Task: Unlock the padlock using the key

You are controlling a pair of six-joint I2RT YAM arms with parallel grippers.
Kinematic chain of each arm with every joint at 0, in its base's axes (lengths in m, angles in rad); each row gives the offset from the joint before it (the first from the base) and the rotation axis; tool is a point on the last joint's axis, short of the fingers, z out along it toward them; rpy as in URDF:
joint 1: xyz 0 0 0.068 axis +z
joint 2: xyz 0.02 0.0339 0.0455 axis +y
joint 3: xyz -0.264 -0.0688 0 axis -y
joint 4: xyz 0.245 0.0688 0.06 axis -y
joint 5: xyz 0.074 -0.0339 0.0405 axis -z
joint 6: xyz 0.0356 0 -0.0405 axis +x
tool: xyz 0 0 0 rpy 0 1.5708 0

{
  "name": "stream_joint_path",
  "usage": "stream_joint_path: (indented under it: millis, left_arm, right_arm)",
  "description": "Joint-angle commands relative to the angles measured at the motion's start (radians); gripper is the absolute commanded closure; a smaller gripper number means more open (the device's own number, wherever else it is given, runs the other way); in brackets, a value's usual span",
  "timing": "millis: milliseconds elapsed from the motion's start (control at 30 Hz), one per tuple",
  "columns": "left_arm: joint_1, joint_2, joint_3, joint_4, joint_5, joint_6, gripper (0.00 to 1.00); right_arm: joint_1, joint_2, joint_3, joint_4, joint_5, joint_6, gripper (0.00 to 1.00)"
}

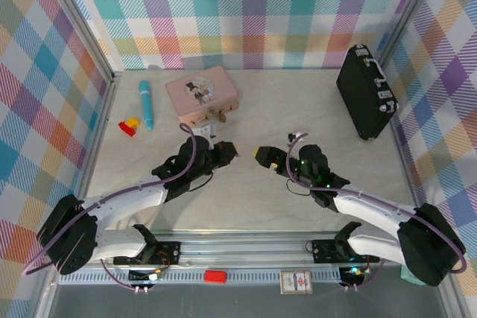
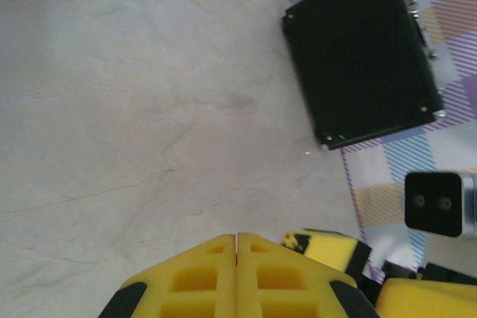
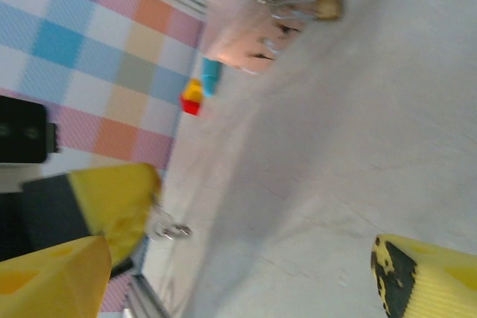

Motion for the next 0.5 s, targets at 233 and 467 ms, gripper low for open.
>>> stream_joint_path:
  millis: [233,467]
  left_arm:
    - [-0.060,0.021,0.031,0.270,0.001,-0.115,1.00]
    - [-0.071,0.036,0.051,0.298,-0.016,-0.123,1.00]
  right_arm:
    - [-0.113,0.253,0.010,0.669,-0.252,0.241,0.14]
    - [-0.117,0.402,0.062,0.901,-0.343,0.362,0.27]
